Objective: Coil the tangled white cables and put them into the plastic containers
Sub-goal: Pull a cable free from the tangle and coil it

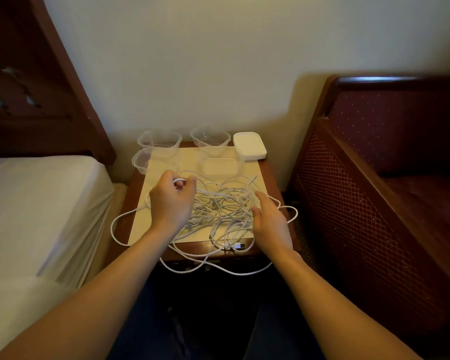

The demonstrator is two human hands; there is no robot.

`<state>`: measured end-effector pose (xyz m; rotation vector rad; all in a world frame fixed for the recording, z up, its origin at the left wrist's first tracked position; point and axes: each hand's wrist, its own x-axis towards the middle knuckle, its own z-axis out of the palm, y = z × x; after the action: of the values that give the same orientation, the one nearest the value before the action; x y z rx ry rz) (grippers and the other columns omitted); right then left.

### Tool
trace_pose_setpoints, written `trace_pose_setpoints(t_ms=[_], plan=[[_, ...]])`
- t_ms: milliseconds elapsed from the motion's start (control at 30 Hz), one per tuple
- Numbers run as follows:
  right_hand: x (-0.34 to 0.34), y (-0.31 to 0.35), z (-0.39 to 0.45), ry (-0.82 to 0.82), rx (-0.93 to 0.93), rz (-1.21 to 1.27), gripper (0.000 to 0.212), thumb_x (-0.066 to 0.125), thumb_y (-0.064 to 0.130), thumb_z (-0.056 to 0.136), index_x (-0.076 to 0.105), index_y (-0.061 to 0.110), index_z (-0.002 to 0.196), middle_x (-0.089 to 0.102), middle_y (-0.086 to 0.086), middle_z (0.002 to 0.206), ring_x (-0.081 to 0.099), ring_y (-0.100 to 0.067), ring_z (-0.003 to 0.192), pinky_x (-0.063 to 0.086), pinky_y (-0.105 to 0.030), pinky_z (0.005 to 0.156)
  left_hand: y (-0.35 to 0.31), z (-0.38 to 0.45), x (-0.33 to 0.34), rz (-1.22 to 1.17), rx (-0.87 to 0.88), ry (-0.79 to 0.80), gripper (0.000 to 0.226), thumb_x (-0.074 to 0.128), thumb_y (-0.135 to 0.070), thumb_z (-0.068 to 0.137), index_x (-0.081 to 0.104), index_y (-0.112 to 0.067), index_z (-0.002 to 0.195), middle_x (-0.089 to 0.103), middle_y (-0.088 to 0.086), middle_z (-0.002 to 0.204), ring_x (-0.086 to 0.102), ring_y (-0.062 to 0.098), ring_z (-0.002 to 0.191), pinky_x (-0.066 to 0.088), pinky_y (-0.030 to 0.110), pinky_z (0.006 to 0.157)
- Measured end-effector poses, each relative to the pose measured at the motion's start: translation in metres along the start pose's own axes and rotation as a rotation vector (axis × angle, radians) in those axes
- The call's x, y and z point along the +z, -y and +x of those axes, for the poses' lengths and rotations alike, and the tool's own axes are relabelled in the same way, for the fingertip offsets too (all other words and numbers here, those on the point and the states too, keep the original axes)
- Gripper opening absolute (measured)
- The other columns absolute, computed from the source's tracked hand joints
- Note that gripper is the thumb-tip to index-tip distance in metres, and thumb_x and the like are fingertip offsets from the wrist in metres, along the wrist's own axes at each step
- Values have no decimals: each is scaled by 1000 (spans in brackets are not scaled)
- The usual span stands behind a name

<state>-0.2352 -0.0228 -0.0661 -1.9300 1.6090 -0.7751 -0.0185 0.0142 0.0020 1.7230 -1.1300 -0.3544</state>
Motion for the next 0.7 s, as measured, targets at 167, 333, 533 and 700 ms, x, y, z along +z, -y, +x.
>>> trace_pose_setpoints(t_ms=[167, 333, 533, 700], plan=[[-2, -23, -9, 99, 102, 129, 35, 46, 28, 107, 54, 19, 140, 61, -1, 136, 56, -19, 124, 43, -28, 98, 2, -15, 20, 270, 170, 346, 51, 65, -33, 95, 37, -21, 136, 69, -4, 77, 64, 16, 69, 51, 36, 62], [-3, -41, -10, 155, 186, 146, 28, 50, 33, 105, 62, 21, 128, 68, 4, 104, 59, 2, 86, 45, -15, 69, -8, -22, 48, 838, 448, 644, 43, 56, -29, 98, 48, -24, 140, 62, 4, 125, 62, 32, 113, 52, 43, 84], [-6, -52, -2, 154, 222, 175, 23, 55, 33, 103, 68, 22, 118, 71, 6, 101, 65, -9, 92, 53, -31, 81, -25, -26, 80, 1091, 496, 824, 48, 56, -17, 92, 49, -22, 139, 58, 7, 124, 61, 32, 113, 46, 49, 89], [-9, -58, 0, 132, 264, 271, 25, 58, 33, 101, 67, 21, 121, 73, 6, 105, 68, -10, 98, 56, -37, 92, -24, -30, 102, 1098, 488, 860, 38, 50, -23, 95, 50, -20, 133, 63, 8, 122, 62, 32, 112, 47, 45, 88]])
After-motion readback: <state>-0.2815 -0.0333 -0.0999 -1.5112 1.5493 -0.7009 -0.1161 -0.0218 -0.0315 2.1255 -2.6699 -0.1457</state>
